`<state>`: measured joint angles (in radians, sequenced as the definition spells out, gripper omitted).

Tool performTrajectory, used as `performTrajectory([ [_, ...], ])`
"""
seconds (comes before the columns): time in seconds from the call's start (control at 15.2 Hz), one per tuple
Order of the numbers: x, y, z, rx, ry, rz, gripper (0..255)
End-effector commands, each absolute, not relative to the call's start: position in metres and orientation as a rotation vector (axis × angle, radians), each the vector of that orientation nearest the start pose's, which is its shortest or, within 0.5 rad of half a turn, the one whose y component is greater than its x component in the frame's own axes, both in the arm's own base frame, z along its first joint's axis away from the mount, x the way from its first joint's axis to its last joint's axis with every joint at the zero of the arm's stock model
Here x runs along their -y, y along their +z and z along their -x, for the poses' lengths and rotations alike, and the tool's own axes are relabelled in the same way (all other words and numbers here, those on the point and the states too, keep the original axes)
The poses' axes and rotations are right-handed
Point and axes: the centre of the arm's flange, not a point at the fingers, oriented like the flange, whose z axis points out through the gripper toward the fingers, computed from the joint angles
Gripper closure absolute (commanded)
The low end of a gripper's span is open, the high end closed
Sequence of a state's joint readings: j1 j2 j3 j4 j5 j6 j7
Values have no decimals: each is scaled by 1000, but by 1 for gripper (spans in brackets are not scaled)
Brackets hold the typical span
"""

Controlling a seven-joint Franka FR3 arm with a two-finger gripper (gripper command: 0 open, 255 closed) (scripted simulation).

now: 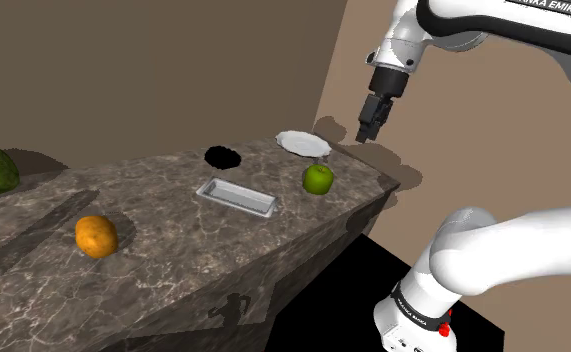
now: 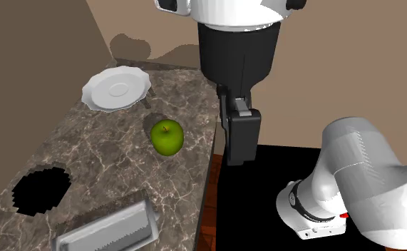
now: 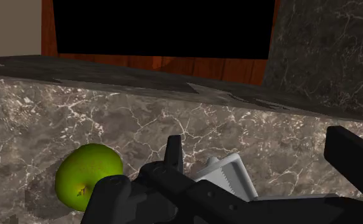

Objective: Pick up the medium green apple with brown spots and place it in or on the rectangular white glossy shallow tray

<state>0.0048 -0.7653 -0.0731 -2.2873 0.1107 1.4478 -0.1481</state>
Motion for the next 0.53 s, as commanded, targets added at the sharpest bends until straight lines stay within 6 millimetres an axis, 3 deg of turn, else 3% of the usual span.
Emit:
performTrajectory([
  [0.0, 15, 607, -300, 166, 88, 2968, 0],
  [0.46, 69, 552, -342, 602, 138, 2968, 0],
])
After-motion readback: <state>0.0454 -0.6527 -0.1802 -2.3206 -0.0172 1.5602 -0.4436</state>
